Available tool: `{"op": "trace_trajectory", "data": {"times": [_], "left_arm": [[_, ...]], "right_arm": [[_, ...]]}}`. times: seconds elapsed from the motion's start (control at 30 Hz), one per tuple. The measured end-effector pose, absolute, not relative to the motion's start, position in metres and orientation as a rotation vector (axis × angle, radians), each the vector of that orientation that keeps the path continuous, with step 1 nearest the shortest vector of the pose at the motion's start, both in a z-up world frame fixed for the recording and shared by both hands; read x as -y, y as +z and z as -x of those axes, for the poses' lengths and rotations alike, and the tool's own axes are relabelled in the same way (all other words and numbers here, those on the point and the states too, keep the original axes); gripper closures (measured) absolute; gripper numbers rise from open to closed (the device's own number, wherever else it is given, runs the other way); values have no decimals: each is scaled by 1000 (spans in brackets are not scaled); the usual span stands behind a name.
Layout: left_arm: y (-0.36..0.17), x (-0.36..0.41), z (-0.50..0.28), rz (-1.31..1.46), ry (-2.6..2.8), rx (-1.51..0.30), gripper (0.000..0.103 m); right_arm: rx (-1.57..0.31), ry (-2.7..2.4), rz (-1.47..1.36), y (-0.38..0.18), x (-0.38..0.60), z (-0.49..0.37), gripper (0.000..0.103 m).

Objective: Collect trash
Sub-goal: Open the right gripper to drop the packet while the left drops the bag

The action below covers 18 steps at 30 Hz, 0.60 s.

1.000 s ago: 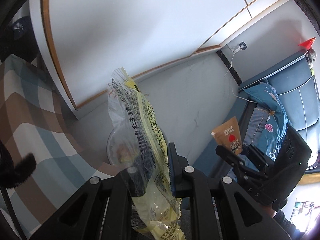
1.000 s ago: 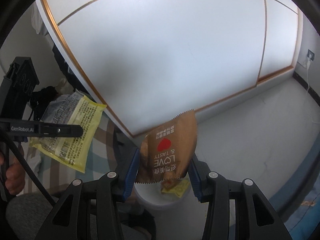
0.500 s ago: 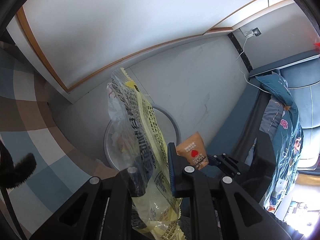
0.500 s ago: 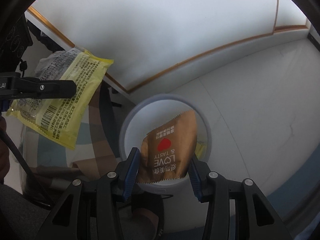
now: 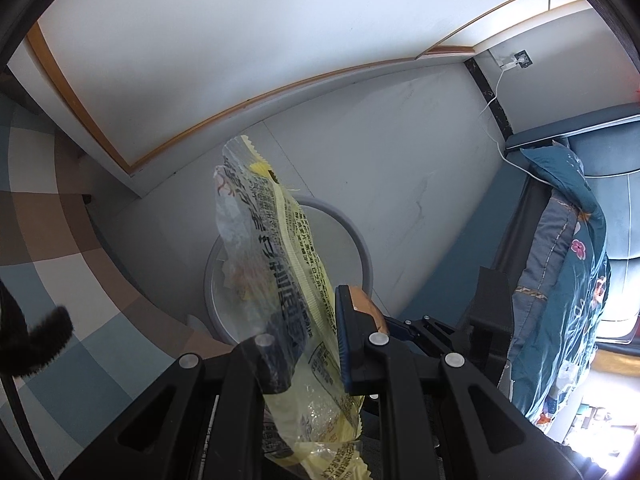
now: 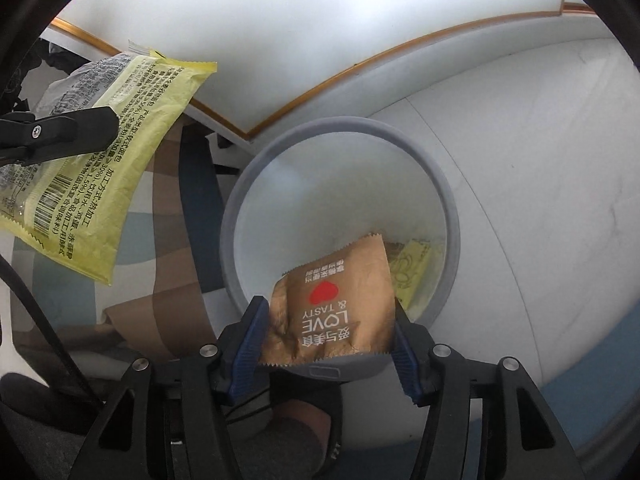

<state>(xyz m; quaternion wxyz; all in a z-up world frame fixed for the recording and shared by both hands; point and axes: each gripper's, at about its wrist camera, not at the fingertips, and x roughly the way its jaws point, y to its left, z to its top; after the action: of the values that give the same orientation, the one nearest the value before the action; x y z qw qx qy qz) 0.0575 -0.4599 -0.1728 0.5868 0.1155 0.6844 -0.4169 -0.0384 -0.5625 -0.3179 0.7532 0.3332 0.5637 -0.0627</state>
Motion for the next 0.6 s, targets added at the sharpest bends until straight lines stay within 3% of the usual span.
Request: {"op": "trace_trajectory", "data": {"times": [0.6], "left_arm": [[-179,476,-37,-400,-962,-1557,93]], "right_arm": [[-1126,-261,-795,-287,593,78,38]]}}
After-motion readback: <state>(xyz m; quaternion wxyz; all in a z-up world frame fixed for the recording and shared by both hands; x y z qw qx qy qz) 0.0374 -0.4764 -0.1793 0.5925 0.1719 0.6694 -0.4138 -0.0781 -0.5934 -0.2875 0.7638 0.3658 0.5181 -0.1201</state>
